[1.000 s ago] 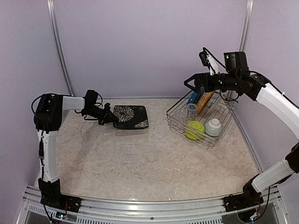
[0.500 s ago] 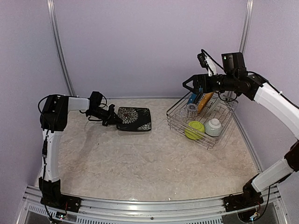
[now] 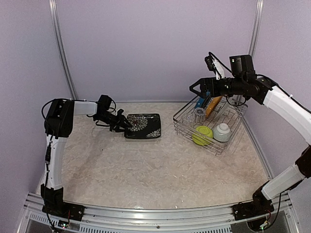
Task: Unload the mixed dishes from the dish rack
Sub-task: Place the plate at the center of the board, then grab the plate from the dish rack.
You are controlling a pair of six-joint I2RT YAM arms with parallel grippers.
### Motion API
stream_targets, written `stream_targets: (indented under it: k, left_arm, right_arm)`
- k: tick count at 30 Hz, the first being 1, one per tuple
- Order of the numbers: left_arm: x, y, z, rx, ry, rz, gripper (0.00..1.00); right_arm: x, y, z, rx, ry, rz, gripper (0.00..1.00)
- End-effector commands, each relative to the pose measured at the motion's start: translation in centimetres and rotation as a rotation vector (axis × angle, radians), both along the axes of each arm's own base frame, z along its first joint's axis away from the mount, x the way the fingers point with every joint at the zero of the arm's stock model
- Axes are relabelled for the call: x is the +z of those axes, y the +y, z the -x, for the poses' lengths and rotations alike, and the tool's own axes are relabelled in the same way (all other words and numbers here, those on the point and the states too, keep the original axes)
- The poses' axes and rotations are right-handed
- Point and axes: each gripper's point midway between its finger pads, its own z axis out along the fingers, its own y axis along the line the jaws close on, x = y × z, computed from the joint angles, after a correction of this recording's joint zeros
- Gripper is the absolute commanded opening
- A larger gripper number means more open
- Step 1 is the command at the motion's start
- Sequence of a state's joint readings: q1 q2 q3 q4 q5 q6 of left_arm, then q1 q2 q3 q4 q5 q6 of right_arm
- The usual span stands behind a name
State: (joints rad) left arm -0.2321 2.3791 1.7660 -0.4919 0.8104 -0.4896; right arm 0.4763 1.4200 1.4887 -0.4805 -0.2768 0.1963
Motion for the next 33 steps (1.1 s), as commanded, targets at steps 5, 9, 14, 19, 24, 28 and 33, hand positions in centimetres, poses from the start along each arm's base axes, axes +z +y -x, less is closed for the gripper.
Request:
stream_targets:
  k: [5,9,14,19,24,28,33]
  left_arm:
    - [-0.4,0.6,0.0,0.019,-0.021,-0.097,0.42]
    - [-0.2,1.4,-0.1,0.042,-0.034,-0.165,0.48]
    - [0.6,2.1,-0.7,0.065,-0.063,-0.22,0.57]
    - [0.6,1.5,-1.3,0.046,-0.079,-0.21,0.57]
    - [0.3,0.3,-2.1,0.026,-0.101,-0.192,0.58]
    - [0.2,-0.3,-2.7,0.014,-0.106,-0.192,0.58]
    - [-0.1,-0.7,-3.0,0.0,-0.115,-0.195,0.58]
  right_arm:
    - [-0.3,-0.2,-0.4,-0.005,0.003,0.003,0.99]
    - [-0.2,-0.3,-0.5,-0.012,-0.003,0.006,0.99]
    - [-0.2,-0.4,-0.5,-0.015,-0.005,0.009,0.99]
    - [-0.4,-0.3,-0.5,-0.008,-0.001,0.01,0.99]
    - [-0.7,-0.1,-0.6,-0.002,0.008,0.009,0.99]
    - [-0.9,-0.1,-0.6,-0.002,0.013,0.01,0.99]
    - [-1.0,-0.2,-0.7,-0.011,0.015,0.015,0.99]
